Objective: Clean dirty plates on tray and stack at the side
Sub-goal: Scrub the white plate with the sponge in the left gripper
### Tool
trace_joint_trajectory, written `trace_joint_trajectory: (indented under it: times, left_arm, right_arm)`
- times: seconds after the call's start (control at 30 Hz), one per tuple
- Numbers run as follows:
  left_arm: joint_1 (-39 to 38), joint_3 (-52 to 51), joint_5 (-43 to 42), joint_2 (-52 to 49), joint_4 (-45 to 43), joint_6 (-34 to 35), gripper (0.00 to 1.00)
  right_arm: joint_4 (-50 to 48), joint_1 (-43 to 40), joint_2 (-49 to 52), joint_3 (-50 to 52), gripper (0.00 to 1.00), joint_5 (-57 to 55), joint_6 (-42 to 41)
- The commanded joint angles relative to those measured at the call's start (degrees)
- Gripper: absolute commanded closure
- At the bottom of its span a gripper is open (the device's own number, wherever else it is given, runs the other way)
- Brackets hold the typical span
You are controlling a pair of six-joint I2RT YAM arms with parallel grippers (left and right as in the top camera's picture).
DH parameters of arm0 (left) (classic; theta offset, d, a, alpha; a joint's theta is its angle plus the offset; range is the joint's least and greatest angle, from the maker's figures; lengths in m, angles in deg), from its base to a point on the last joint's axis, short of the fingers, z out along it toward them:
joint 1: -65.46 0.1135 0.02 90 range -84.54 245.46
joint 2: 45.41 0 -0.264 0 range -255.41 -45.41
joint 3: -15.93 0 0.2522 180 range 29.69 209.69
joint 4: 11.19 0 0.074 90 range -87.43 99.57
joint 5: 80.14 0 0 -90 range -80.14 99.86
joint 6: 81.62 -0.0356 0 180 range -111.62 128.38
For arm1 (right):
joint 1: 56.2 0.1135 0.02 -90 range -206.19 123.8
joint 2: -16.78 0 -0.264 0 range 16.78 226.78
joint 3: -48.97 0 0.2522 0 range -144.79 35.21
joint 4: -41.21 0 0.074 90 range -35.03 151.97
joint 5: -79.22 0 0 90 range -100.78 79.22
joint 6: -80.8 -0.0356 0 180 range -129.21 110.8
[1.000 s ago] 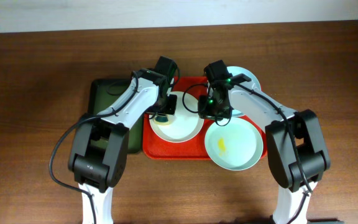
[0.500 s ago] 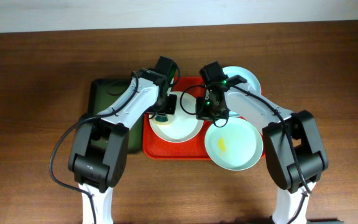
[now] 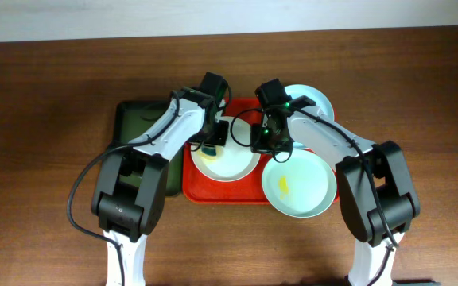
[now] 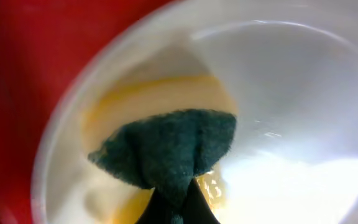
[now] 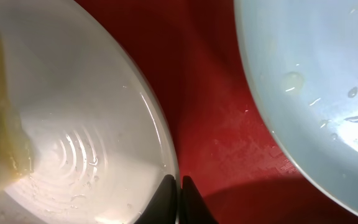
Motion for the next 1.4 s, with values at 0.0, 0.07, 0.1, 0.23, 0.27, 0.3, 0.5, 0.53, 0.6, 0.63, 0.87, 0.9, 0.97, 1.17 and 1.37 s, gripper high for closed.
trace_joint_trajectory:
  times: [0.0,0.07,0.1,0.23,0.27,0.3,0.5,0.53,0.6,0.63,0.87,0.9,0.97,1.17,1.37]
  left_arm:
    - [-0.4,1.6,-14.1,-3.1,1.3,-6.6,1.0]
    - [0.9,5.4,-13.6,-2.7,5.1,-6.8,1.0]
    - [1.4,6.7,-13.2,-2.3,6.2,-6.8,1.0]
    - [3.0,9.7,-5.4,0.8,7.8,-5.2,1.0]
    - [3.0,9.7,-0.6,1.2,8.3,-2.8,1.0]
    - [2.9,9.7,2.8,1.2,8.8,-1.2,1.0]
    - [2.8,4.7,5.1,1.2,6.5,0.2,1.0]
    - [2.8,3.1,5.5,1.2,4.8,1.6,1.0]
    - [2.5,0.3,5.2,1.1,1.8,2.9,1.0]
    - [2.5,-0.3,5.0,1.1,1.3,2.9,1.0]
    - [0.9,-0.7,-2.5,-2.4,5.3,2.4,1.0]
    - [0.5,-0.7,-5.5,-3.0,5.8,0.3,1.0]
    - [0.1,-0.5,-12.8,-2.9,6.0,-5.4,1.0]
    - [2.6,2.2,-3.8,5.8,7.2,-0.3,1.0]
    - [2.6,-1.0,1.9,7.0,7.8,1.7,1.0]
  right_arm:
    - [0.2,0.4,1.0,0.3,0.96,-1.3,-0.3]
    - [0.6,0.4,1.0,0.3,0.96,-1.3,-0.3]
    - [0.6,0.4,1.0,0.3,0.96,-1.3,-0.3]
    - [0.6,0.4,1.0,0.3,0.96,-1.3,-0.3]
    - [0.7,0.4,1.0,0.3,0.96,-1.3,-0.3]
    - [0.8,0.4,1.0,0.3,0.96,-1.3,-0.3]
    - [1.5,0.4,1.0,0.3,0.96,-1.3,-0.3]
    - [1.7,0.4,1.0,0.3,0.96,-1.3,-0.2]
    - [1.9,0.4,1.0,0.3,0.96,-1.3,-0.2]
    - [1.9,0.4,1.0,0.3,0.96,-1.3,-0.2]
    - [1.9,0.4,1.0,0.3,0.96,-1.3,-0.2]
    - [2.0,0.4,1.0,0.3,0.96,-1.3,-0.2]
    - [2.1,0.4,1.0,0.3,0.96,-1.3,-0.2]
    - [2.1,0.4,1.0,0.3,0.96,-1.3,-0.2]
    - [2.1,0.4,1.0,0.3,0.96,-1.3,-0.3]
